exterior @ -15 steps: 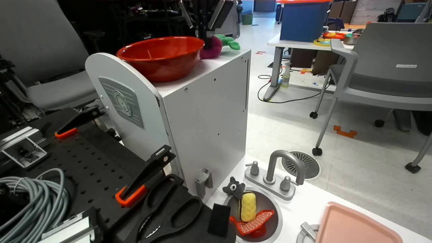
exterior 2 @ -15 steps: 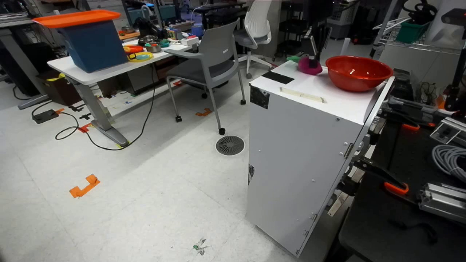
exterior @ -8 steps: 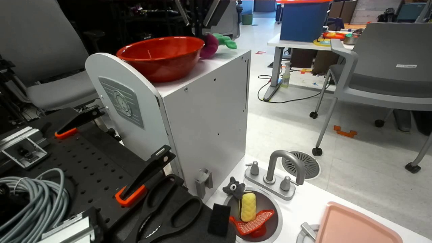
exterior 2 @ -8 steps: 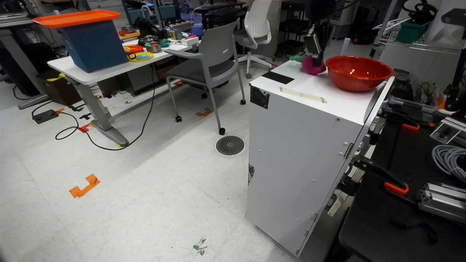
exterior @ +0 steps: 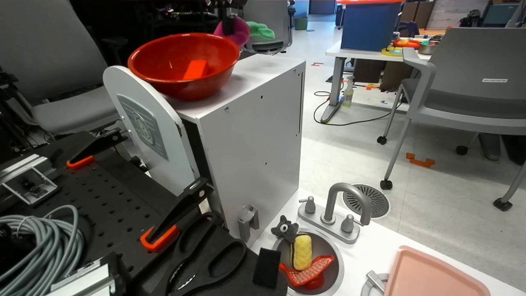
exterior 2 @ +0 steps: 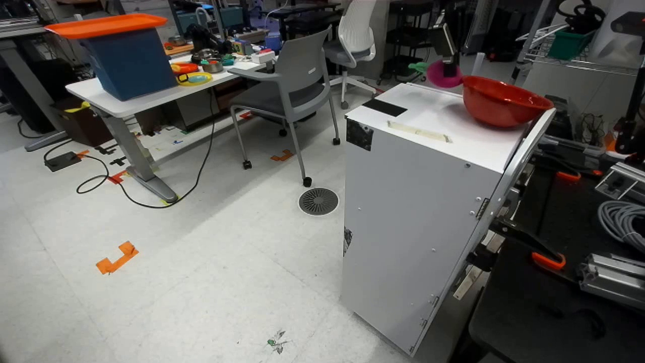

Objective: Pick up the purple toy from the top of the cabinet and put it in the orange bowl.

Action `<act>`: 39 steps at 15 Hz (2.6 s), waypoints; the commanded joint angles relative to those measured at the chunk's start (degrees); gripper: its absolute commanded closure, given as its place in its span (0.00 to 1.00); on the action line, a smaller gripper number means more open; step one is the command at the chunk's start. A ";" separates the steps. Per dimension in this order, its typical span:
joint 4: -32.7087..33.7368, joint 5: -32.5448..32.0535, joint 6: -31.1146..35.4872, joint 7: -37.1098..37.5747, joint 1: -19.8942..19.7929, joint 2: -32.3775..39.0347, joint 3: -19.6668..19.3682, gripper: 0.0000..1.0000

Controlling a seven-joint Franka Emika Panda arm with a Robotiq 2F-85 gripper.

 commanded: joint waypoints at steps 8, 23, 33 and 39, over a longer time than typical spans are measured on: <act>-3.54 1.26 -1.71 2.70 0.08 -4.72 0.24 0.98; -1.52 5.51 -2.02 -1.18 -1.93 -0.70 0.00 0.98; 0.76 4.57 3.06 -0.10 -2.40 1.05 -0.79 0.98; 1.52 4.41 7.12 0.46 -2.57 0.67 -1.11 0.98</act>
